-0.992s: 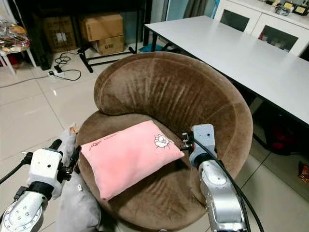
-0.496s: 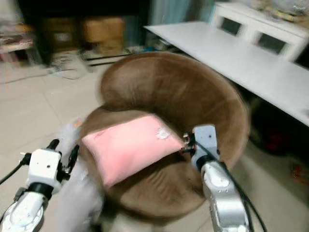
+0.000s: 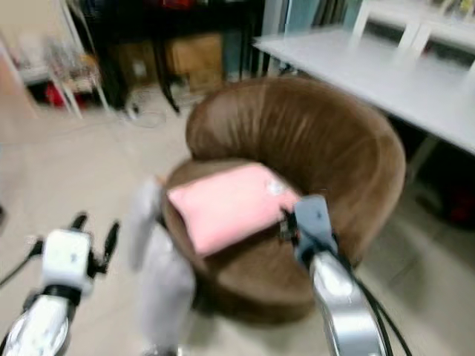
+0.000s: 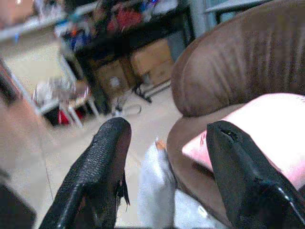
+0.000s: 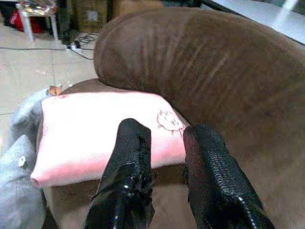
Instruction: Move the pillow to the sofa from floor
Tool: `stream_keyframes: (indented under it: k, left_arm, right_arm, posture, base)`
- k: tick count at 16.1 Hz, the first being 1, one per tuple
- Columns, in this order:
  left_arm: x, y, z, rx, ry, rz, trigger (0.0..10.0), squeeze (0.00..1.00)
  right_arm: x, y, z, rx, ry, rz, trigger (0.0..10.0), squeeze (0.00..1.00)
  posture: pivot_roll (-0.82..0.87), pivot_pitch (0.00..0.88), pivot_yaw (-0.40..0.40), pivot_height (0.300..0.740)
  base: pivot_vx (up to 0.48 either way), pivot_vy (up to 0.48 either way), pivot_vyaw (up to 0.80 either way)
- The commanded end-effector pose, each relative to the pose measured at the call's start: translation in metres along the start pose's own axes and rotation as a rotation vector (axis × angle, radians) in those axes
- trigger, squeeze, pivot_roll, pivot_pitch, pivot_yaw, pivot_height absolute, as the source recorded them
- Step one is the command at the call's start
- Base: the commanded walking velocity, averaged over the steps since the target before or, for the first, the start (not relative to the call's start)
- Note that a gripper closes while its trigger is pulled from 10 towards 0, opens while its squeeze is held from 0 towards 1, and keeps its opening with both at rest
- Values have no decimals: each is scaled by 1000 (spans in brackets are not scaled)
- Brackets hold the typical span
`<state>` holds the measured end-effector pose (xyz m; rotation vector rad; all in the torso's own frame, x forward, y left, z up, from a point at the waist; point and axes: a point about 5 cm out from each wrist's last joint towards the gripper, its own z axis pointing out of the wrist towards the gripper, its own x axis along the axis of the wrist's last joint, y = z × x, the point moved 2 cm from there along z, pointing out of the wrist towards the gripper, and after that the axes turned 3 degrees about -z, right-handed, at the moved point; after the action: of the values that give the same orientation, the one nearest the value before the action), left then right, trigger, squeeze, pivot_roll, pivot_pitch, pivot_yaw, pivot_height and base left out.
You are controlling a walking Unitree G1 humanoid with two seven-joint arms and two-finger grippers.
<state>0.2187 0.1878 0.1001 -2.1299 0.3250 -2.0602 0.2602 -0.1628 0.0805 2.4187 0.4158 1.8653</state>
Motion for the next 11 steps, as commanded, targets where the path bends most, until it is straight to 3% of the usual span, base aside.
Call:
stream_keyframes:
  k: [1, 4, 7, 11]
  left_arm:
    - [1, -6, 5, 1, 8, 20, 10000, 0]
    - [3, -16, 12, 9, 20, 28, 10000, 0]
    - [3, -24, 15, 25, 22, 23, 10000, 0]
    - [0, -29, 2, 79, 0, 5, 10000, 0]
  right_arm:
    - [10, -4, -1, 3, 50, 6, 10000, 0]
    - [9, -7, -4, -51, 71, 64, 10000, 0]
    - [2, -4, -3, -102, 19, 95, 10000, 0]
    - [8, -17, 4, 24, 47, 118, 10000, 0]
  posture:
    - [-5, 0, 46, 740]
    - [-6, 0, 71, 740]
    - [-4, 0, 64, 740]
    - [39, 0, 10, 740]
  base:
    - [0, 0, 0]
    - [0, 0, 0]
    - [0, 96, 0]
    - [0, 379, 0]
